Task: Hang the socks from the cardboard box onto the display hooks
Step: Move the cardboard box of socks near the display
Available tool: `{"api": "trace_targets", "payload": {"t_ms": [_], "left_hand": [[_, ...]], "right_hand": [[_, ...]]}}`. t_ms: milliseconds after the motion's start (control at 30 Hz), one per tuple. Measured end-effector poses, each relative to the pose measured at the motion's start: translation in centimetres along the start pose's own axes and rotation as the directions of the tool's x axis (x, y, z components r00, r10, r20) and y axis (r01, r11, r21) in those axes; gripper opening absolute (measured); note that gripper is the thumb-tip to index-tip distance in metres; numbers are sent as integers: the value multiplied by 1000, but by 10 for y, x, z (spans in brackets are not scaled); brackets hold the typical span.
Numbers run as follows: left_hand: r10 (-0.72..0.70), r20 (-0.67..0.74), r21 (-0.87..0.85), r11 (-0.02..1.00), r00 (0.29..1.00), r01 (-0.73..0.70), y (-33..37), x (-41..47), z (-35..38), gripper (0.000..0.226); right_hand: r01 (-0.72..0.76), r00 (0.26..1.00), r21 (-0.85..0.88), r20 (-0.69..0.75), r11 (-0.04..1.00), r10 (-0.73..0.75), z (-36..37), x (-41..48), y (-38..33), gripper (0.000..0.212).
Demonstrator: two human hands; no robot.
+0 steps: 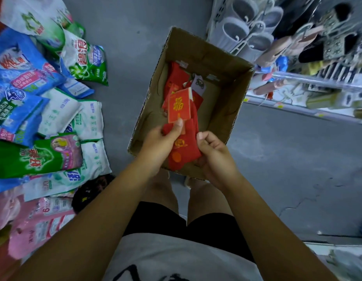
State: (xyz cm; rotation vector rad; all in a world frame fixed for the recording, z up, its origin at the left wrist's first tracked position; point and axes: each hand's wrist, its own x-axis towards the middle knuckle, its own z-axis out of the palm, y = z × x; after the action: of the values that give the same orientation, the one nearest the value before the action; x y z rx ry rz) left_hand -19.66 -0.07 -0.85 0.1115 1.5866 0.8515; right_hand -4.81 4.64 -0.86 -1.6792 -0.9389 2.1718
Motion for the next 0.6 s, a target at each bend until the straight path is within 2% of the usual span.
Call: {"api": "trace_targets", "payload": {"t_ms": [33,133,233,333,400,500,600], "left_hand": [[-42,12,-68,997,999,43,-1,6,0,33],[-27,-79,-151,988,997,15,-4,25,-6,28],[-17,-166,-92,996,986,2,-10,45,-15,16],[3,-165,-13,1000,986,-5,-15,63,-18,16],[6,-146,-12,1000,989,-8,-20,76,-17,19],[-13,-140,-38,999,990,8,-26,96,-17,25],[-2,-124,-36,999,992,-2,-32,111,-15,24]], "right_hand": [[4,1000,-38,-14,999,-5,-1,1,0,20],[34,989,-121,-136,992,-50,-11,24,2,34],[4,961,-89,-274,996,-28,-16,69,3,33],[-66,930,-13,-363,998,57,-15,134,14,18],[-100,913,1,-398,995,92,-14,173,23,18],[-108,886,29,-450,994,110,-13,209,31,41],[-117,893,120,-422,986,157,-13,232,37,62]]}}
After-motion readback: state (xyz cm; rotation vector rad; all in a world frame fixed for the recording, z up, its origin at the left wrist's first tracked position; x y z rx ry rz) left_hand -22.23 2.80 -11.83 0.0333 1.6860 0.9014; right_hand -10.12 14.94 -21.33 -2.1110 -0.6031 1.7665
